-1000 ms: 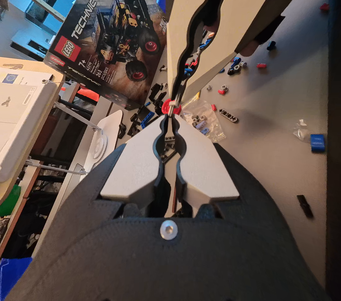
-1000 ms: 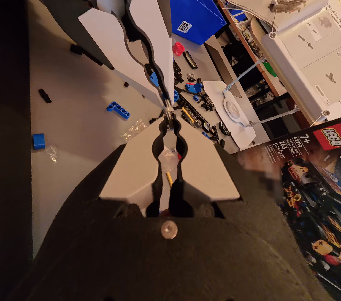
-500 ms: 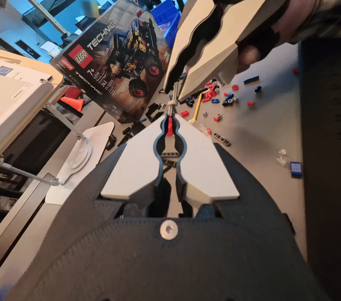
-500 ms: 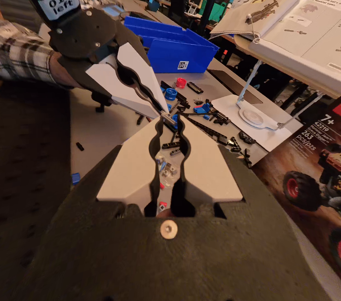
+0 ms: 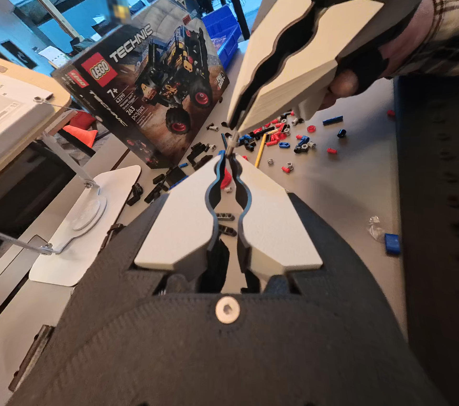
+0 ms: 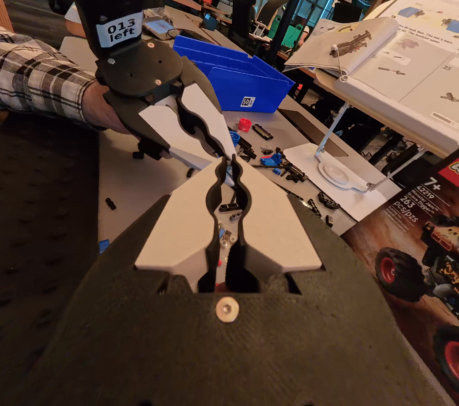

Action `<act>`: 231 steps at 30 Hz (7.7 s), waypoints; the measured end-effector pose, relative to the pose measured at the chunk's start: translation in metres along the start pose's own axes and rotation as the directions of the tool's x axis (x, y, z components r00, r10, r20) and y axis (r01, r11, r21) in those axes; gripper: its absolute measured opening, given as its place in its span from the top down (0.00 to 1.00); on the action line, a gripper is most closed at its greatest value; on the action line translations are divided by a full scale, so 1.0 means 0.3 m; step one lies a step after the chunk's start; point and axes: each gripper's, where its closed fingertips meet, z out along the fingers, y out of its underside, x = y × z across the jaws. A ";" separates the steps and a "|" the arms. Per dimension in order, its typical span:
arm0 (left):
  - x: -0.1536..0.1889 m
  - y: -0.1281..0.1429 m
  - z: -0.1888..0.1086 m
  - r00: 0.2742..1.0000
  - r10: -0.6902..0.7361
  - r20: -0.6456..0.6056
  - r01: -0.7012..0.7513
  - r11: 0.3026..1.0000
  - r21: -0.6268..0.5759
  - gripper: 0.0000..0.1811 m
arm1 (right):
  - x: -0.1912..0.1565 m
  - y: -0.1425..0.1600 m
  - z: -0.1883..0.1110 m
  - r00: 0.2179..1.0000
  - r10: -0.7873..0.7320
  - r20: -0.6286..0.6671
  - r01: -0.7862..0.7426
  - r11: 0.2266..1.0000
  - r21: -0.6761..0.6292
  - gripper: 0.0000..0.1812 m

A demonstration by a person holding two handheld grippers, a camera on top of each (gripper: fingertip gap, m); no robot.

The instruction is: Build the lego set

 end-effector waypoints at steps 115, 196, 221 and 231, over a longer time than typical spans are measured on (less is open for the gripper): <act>-0.030 -0.110 -0.003 0.618 -0.698 -0.361 0.775 0.619 0.131 0.99 | 0.094 0.046 0.004 0.910 -0.341 -0.236 0.290 0.930 -0.225 0.95; 0.456 -0.105 0.664 0.811 0.012 -0.585 -0.188 0.952 -0.240 0.97 | 0.223 0.366 -0.792 0.920 0.050 -0.388 -0.180 0.934 -0.308 0.95; 0.156 -0.290 0.047 0.949 0.202 -0.241 -0.149 0.964 0.218 0.97 | 0.023 0.034 -0.348 0.961 0.223 0.162 -0.223 0.975 -0.018 0.95; 0.076 -0.233 -0.064 0.958 0.253 -0.133 -0.222 0.952 0.208 0.97 | -0.002 -0.002 -0.212 0.932 0.235 0.277 -0.233 0.972 -0.038 0.95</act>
